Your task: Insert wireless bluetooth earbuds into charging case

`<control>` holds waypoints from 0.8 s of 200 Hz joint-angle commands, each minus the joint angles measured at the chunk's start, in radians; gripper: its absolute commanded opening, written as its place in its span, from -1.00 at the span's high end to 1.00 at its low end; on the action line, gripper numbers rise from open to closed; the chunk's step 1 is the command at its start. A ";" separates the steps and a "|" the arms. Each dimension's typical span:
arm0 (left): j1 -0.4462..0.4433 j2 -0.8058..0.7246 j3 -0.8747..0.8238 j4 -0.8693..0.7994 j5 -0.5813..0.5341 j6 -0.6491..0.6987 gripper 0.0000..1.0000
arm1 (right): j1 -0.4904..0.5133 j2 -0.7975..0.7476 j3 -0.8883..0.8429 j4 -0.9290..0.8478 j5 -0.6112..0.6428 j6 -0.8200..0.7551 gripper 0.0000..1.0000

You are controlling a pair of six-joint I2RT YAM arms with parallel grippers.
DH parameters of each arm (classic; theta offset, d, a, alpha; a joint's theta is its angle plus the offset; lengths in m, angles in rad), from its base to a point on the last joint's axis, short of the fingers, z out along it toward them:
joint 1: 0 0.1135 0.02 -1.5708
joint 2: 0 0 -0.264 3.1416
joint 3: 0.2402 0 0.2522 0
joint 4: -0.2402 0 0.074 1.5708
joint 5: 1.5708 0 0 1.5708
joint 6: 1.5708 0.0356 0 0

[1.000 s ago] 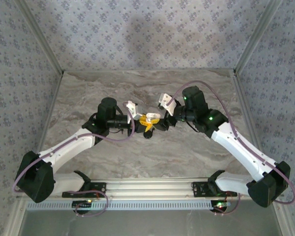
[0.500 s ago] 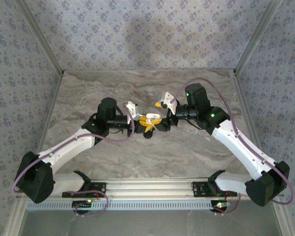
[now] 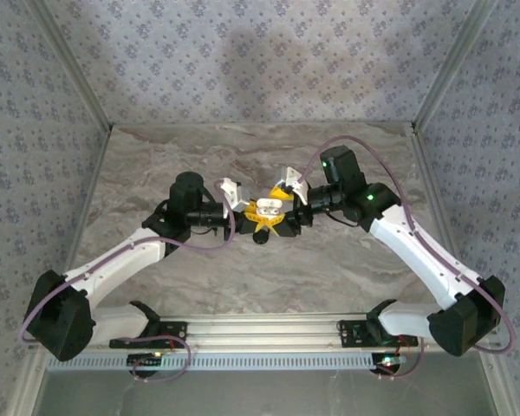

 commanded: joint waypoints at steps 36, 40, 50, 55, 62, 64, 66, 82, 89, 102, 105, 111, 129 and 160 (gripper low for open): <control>-0.003 -0.006 0.017 0.036 -0.013 -0.009 0.77 | -0.035 -0.152 -0.094 -0.008 -0.064 0.016 -0.27; -0.003 -0.005 0.018 0.037 -0.013 -0.011 0.77 | -0.037 -0.157 -0.100 -0.002 -0.067 0.019 -0.26; -0.003 0.000 0.020 0.040 -0.015 -0.019 0.77 | -0.043 -0.166 -0.111 0.003 -0.067 0.025 -0.26; -0.003 0.003 0.023 0.041 -0.018 -0.022 0.77 | -0.047 -0.170 -0.117 0.011 -0.063 0.035 -0.28; -0.003 0.011 0.029 0.035 -0.023 -0.028 0.77 | -0.054 -0.175 -0.126 0.029 -0.043 0.060 -0.35; -0.004 0.013 0.031 0.032 -0.023 -0.030 0.77 | -0.056 -0.176 -0.128 0.034 -0.036 0.069 -0.37; -0.003 0.016 0.035 0.029 -0.024 -0.032 0.77 | -0.059 -0.178 -0.130 0.043 -0.029 0.079 -0.38; -0.003 0.051 0.068 -0.009 -0.041 -0.060 0.77 | -0.090 -0.185 -0.155 0.109 0.022 0.180 -0.43; -0.004 0.071 0.086 -0.026 -0.048 -0.084 0.77 | -0.106 -0.184 -0.162 0.138 0.044 0.229 -0.46; -0.005 0.115 0.125 -0.063 -0.081 -0.140 0.77 | -0.133 -0.180 -0.167 0.165 0.108 0.339 -0.51; -0.005 0.126 0.137 -0.073 -0.093 -0.157 0.77 | -0.141 -0.178 -0.168 0.167 0.128 0.366 -0.52; -0.006 0.151 0.159 -0.093 -0.105 -0.194 0.77 | -0.155 -0.176 -0.168 0.166 0.176 0.422 -0.52; -0.007 0.240 0.246 -0.171 -0.135 -0.305 0.78 | -0.219 -0.175 -0.163 0.122 0.301 0.577 -0.52; -0.020 0.403 0.377 -0.250 -0.180 -0.525 0.79 | -0.388 -0.209 -0.189 0.051 0.417 0.777 -0.49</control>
